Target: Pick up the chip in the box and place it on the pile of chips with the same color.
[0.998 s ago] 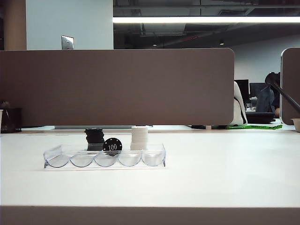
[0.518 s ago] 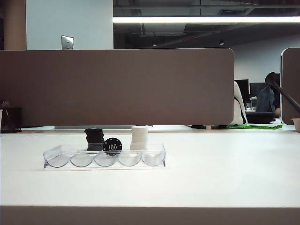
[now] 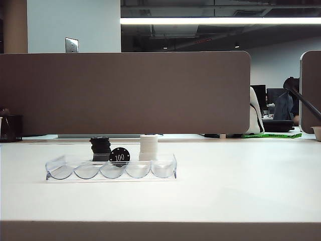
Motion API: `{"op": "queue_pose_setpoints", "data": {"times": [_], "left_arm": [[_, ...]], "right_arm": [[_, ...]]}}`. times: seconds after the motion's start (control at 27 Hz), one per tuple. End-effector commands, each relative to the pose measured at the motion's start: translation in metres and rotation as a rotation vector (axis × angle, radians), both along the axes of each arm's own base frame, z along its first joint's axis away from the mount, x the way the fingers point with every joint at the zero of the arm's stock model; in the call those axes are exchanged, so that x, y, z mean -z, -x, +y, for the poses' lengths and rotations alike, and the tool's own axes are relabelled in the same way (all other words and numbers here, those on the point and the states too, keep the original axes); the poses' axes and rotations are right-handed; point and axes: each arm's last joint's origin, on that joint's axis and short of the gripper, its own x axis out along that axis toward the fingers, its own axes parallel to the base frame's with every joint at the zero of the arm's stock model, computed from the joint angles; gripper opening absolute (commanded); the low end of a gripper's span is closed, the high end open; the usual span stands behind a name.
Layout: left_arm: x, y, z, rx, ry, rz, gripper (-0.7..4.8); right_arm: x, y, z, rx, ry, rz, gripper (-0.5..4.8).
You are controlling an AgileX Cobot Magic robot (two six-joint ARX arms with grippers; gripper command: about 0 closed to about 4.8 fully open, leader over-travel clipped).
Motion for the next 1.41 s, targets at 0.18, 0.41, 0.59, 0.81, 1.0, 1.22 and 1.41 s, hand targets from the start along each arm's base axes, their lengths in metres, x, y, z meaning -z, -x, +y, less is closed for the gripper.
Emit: {"op": "queue_pose_setpoints", "data": {"times": [0.18, 0.41, 0.59, 0.81, 1.0, 1.22, 1.41], "left_arm": [[-0.025, 0.001, 0.000, 0.010, -0.013, -0.019, -0.05], [-0.035, -0.016, -0.003, 0.124, -0.082, 0.085, -0.05], [-0.052, -0.047, -0.006, 0.247, -0.187, 0.177, -0.05], [-0.065, -0.077, -0.020, 0.363, -0.281, 0.208, -0.05], [-0.063, -0.099, -0.041, 0.466, -0.330, 0.170, -0.05], [-0.055, -0.108, -0.050, 0.513, -0.329, 0.172, -0.05], [-0.041, -0.119, -0.052, 0.520, -0.320, 0.234, -0.05]], "right_arm": [[-0.028, -0.016, 0.009, -0.088, 0.058, 0.077, -0.06], [-0.045, -0.041, 0.027, -0.200, 0.104, 0.183, -0.06], [-0.054, -0.071, 0.053, -0.246, 0.129, 0.214, -0.06], [-0.054, -0.091, 0.072, -0.295, 0.110, 0.123, -0.06], [-0.042, -0.103, 0.079, -0.308, 0.111, 0.159, -0.06], [-0.030, -0.111, 0.085, -0.379, 0.099, 0.217, -0.06], [-0.021, -0.123, 0.093, -0.457, 0.083, 0.215, -0.06]]}}
